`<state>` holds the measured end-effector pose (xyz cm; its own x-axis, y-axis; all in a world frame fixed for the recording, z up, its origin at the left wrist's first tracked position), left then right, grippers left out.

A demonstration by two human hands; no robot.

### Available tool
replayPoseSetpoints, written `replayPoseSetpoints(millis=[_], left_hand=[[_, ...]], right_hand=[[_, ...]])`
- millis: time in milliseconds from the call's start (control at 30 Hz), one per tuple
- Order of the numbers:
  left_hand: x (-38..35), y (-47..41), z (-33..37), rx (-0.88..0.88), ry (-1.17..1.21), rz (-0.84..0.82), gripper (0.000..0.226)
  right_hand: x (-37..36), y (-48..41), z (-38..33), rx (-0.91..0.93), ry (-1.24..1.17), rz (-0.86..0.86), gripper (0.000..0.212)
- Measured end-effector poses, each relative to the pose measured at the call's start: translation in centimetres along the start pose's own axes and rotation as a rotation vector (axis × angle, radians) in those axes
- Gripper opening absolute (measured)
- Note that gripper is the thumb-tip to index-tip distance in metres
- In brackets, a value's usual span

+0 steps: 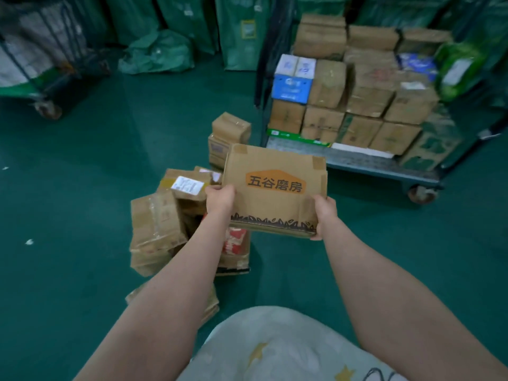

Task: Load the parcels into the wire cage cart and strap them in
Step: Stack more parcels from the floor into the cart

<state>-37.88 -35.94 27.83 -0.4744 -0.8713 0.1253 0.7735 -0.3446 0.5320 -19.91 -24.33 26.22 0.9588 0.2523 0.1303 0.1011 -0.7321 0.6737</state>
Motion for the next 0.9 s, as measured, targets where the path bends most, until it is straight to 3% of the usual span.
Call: replayPoseSetpoints(millis=[100,300,433,533,733,900], left_hand=[[-5.6,1.0,0.2,-0.015,-0.012,-0.043,0.042],[-16.5,3.2,0.7,-0.062,-0.044,-0.087,0.024],[-22.6,4.2,1.9,-0.084,-0.105,-0.144,0.026],[-26.1,4.2,2.8,-0.117,-0.147,-0.187,0.031],[-34.7,2.6,5.0,-0.121,-0.223,-0.278,0.019],[-42.6,0.2,7.8,-0.118,-0.255,-0.382,0.020]], right_hand=[[4.7,-1.6,-1.8,-0.006,-0.052,0.027,0.041],[14.1,-5.6,-5.1,0.037,-0.117,0.108,0.043],[18.8,-7.7,-6.8,0.052,-0.176,0.180,0.041],[20.8,-9.3,-7.7,0.064,-0.215,0.222,0.042],[24.6,-13.6,-10.6,0.041,-0.307,0.302,0.041],[27.6,-18.6,-14.9,0.060,-0.254,0.428,0.042]])
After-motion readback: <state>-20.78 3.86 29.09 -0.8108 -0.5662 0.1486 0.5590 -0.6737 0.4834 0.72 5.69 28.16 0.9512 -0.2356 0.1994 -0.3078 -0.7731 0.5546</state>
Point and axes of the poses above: each hand's wrist, its own y-axis away from the middle knuckle, its own x-axis out of the back of the hand, z = x × y, the point moved 2 cm from there along -y, towards the middle knuckle, and after that the axes turned 2 degrees about y, right-handed, at the moved point
